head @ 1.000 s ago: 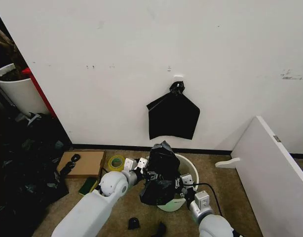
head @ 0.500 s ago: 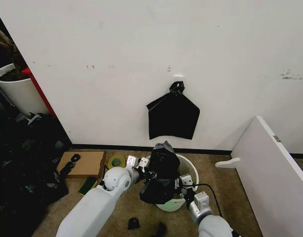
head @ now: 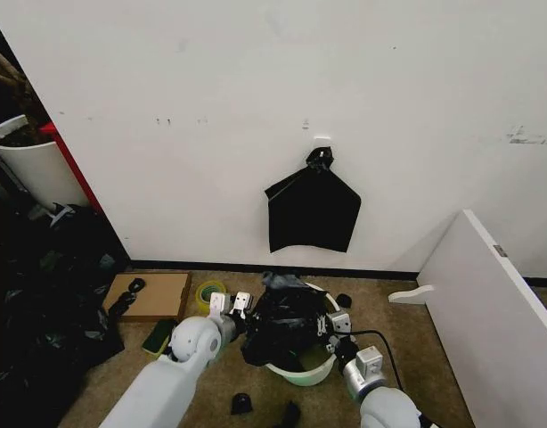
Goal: Place the garbage bag over the trash bin.
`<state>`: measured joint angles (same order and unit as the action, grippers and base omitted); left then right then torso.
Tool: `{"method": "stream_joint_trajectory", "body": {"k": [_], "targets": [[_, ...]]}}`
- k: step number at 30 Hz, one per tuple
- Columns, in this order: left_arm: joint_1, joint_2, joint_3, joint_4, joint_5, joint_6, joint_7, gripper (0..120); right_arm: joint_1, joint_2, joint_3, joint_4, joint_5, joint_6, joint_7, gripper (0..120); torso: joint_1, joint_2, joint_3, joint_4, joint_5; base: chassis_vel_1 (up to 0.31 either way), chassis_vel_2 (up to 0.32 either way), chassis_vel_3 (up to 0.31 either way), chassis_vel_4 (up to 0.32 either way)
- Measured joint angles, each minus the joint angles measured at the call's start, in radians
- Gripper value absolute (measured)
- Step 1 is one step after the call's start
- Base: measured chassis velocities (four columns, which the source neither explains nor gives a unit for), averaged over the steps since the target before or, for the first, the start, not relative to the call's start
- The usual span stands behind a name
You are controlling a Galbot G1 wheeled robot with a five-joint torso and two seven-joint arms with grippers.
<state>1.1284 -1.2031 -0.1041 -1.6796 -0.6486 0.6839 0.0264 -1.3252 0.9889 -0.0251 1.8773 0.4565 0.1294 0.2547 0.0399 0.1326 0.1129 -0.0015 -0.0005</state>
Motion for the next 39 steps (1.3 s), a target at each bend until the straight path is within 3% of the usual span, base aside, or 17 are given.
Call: {"method": "stream_joint_trajectory", "body": {"k": [15,23,31,39], "targets": [[0.124,0.019,-0.039,-0.131,0.002,-0.041,0.041,0,0.013,-0.023,0.096,-0.060,0.078,0.131,-0.100,0,0.000,0.000,0.000,-0.0002,0.0000,0.000,0.000,0.000,0.000],[0.159,0.044,-0.140,-0.208,-0.025,-0.056,0.062,0,0.014,-0.036,0.170,-0.102,0.108,0.139,-0.107,0,0.000,0.000,0.000,-0.0001,0.0000,0.000,0.000,0.000,0.000],[0.160,0.049,-0.230,-0.265,-0.086,-0.084,0.076,0,-0.033,-0.033,0.154,-0.080,0.094,0.153,-0.147,0,0.000,0.000,0.000,0.0000,0.0000,0.000,0.000,0.000,0.000],[0.115,0.055,-0.290,-0.308,-0.136,-0.089,0.057,0,-0.071,-0.017,0.136,-0.130,0.087,0.343,-0.362,0,0.000,0.000,0.000,-0.0002,0.0000,0.000,0.000,0.000,0.000]]}}
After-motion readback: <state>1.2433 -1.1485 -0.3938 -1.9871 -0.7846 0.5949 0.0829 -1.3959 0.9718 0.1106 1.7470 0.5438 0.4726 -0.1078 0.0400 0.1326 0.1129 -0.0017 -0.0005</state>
